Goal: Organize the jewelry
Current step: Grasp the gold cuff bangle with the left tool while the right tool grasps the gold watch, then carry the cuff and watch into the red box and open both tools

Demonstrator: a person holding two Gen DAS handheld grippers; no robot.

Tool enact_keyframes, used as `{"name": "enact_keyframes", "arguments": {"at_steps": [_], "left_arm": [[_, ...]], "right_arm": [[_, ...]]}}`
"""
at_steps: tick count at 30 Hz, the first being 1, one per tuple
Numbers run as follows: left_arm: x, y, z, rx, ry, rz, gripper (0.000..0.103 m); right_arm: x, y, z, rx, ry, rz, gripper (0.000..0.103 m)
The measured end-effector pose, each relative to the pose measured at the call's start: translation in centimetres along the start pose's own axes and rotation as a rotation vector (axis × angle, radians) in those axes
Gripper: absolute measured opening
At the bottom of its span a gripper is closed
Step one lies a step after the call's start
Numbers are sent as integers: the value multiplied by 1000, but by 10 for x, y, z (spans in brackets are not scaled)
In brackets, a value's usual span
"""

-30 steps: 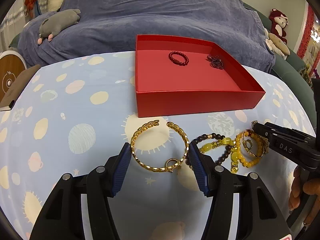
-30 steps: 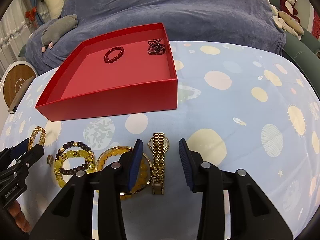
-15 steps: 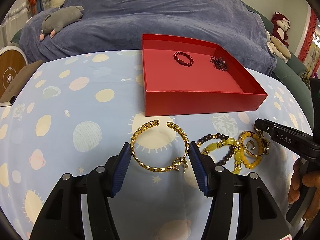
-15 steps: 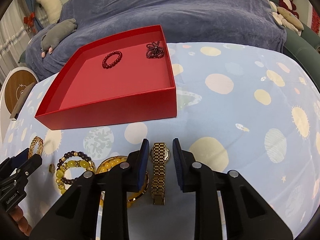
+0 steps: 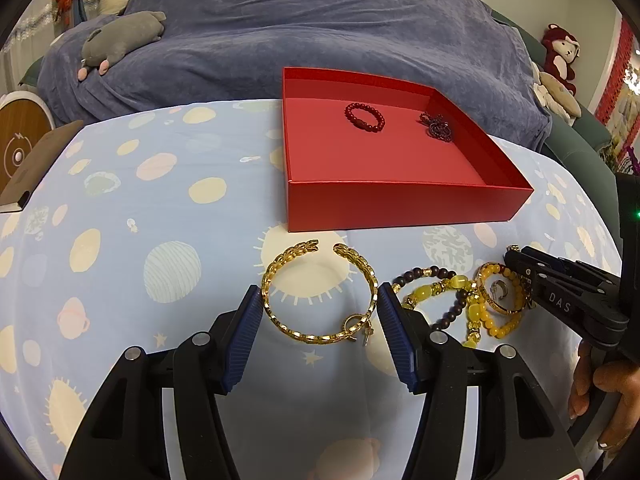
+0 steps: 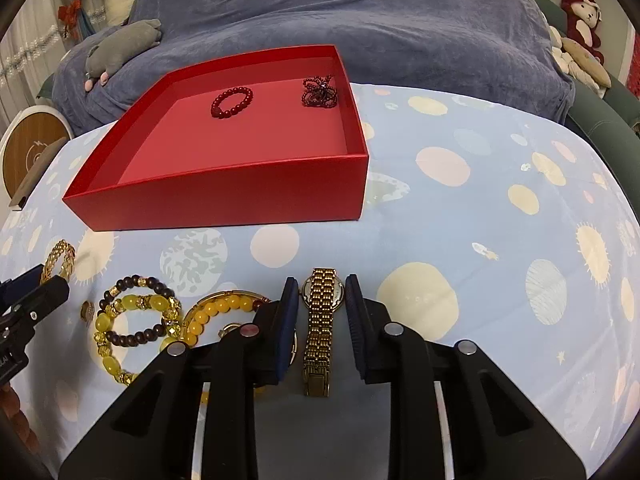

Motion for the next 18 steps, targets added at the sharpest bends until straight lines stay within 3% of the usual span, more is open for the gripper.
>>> {"name": "enact_keyframes", "arguments": {"at_steps": [18], "left_arm": [[-15, 14, -11, 34, -7, -34, 55]], "right_arm": [[-26, 48, -16, -67, -82, -97, 23]]}}
Point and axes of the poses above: each gripper's, at about its wrist camera, not at the fingertips, and y roughly against the way its jaws point, z to its left, x to its underside, the point moved 3 cm from there along -y, roughly the way its jaws point, and after that the axes turned 13 degrees about -z, right-handed, at the moved point
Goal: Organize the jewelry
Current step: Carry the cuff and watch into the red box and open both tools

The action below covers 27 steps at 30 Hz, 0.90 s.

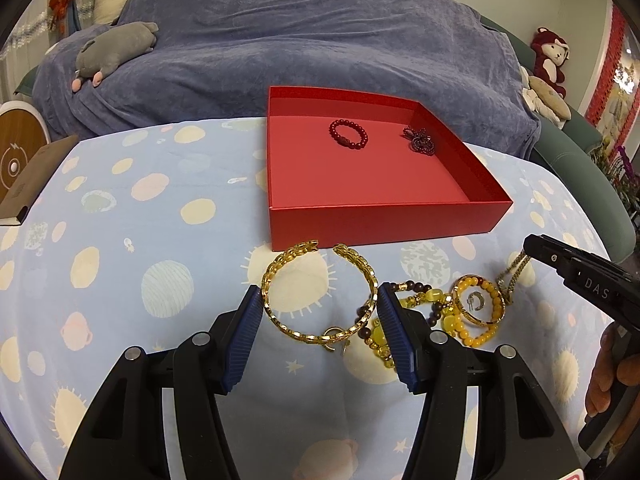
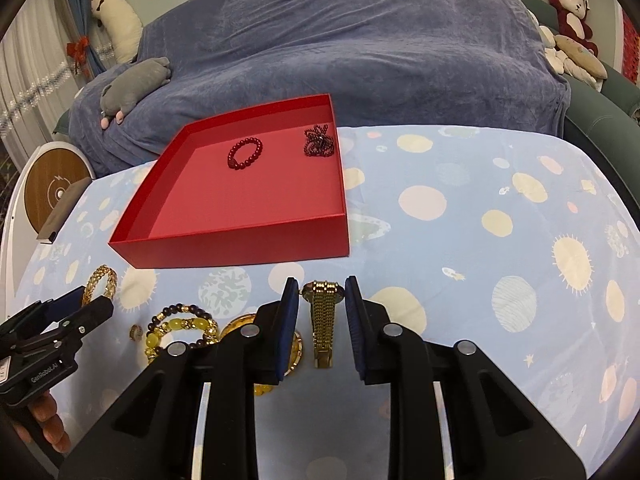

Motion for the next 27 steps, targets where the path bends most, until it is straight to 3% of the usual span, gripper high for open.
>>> {"name": "enact_keyframes", "arguments": {"at_steps": [17, 27], "left_arm": [[-51, 15, -12, 70, 21, -34, 55], [-109, -43, -27, 76, -16, -54, 55]], "right_arm": [[-62, 28, 9, -61, -24, -119, 23], [-116, -29, 17, -73, -26, -151, 23]]}}
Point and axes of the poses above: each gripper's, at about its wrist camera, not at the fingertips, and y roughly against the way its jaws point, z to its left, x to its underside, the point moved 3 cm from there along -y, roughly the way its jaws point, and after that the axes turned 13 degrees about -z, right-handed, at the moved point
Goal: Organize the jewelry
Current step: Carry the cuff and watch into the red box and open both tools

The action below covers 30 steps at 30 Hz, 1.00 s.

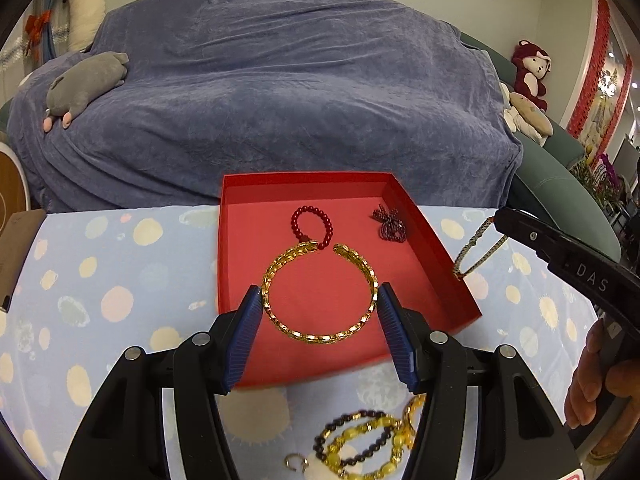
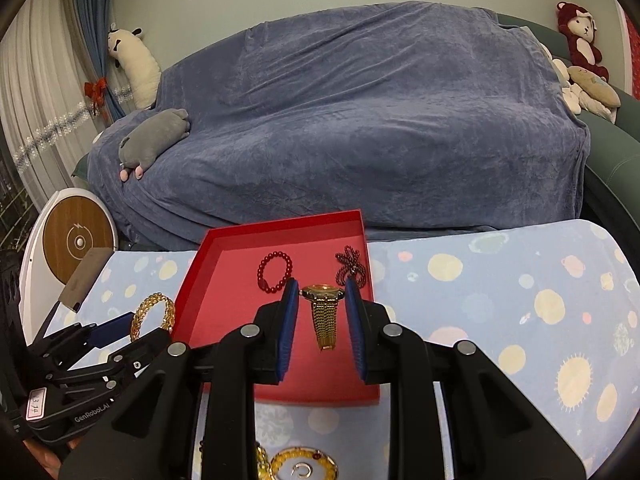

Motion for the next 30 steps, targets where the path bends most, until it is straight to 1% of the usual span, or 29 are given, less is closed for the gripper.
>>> {"name": "enact_keyframes", "arguments": {"at_steps": [5, 8, 11, 14, 15, 17, 21, 23, 25, 30], "left_arm": [[-14, -41, -2, -4, -6, 0, 55], [-14, -65, 0, -9, -18, 9, 55], [-12, -88, 2, -7, -24, 36, 55], [-7, -104, 6, -10, -20, 64, 56], [-6, -106, 7, -16, -13, 69, 56], [-4, -104, 12, -29, 15, 63, 57], [-2, -91, 19, -58, 42, 42, 62], [-1, -79, 20, -64, 39, 33, 63], [-1, -68, 21, -75, 36, 21, 66], [6, -31, 27, -84, 41, 6, 66]], "right_arm": [[-4, -40, -3, 0, -28, -6, 23], [2, -64, -7, 6, -39, 16, 23], [15, -84, -11, 22, -24, 54, 23], [27, -92, -14, 22, -14, 84, 24], [29, -89, -16, 26, -16, 73, 27], [31, -81, -21, 24, -32, 60, 34], [31, -62, -29, 24, -46, 53, 34], [31, -49, -31, 26, -44, 49, 35], [30, -35, -33, 29, -46, 40, 37], [32, 0, -31, 24, -51, 30, 38]]}}
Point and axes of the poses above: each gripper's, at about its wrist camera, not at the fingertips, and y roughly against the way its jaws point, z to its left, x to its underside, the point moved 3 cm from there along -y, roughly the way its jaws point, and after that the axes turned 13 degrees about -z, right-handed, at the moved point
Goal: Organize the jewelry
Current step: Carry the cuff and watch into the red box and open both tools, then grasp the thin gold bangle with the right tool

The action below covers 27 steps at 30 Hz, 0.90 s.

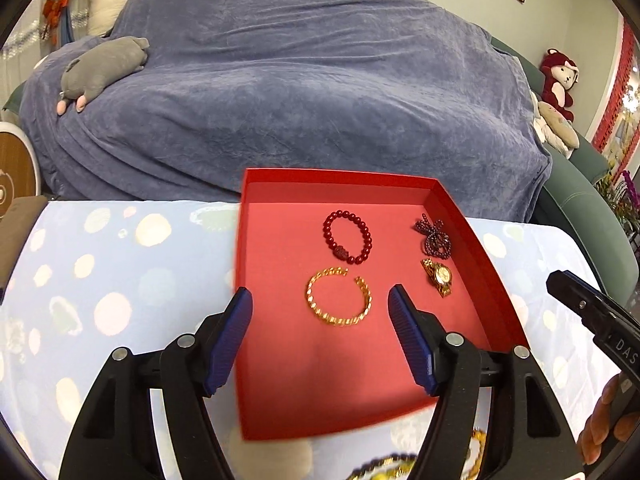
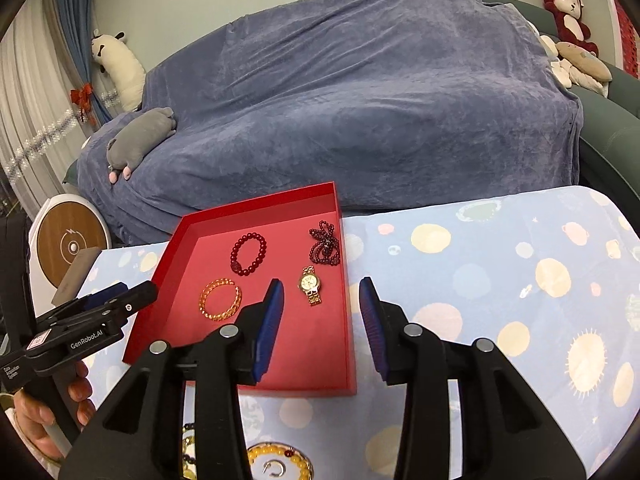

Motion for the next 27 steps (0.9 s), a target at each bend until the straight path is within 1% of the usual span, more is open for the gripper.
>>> {"name": "enact_keyframes", "arguments": {"at_steps": [5, 11, 15, 19, 24, 27], "left_arm": [[19, 38, 9, -10, -16, -4, 66], [51, 70, 15, -22, -23, 23, 66], [71, 82, 14, -29, -28, 52, 66], [90, 92, 11, -30, -28, 67, 67], [112, 97, 7, -28, -18, 95, 66], [119, 92, 4, -16, -24, 119, 66]], "right_arm": [[15, 34, 10, 16, 54, -13, 39], [45, 63, 22, 7, 84, 16, 40], [63, 79, 31, 9, 118, 26, 40], [80, 90, 36, -4, 112, 48, 40], [100, 91, 37, -20, 73, 92, 40], [111, 85, 39, -25, 93, 118, 40]]}}
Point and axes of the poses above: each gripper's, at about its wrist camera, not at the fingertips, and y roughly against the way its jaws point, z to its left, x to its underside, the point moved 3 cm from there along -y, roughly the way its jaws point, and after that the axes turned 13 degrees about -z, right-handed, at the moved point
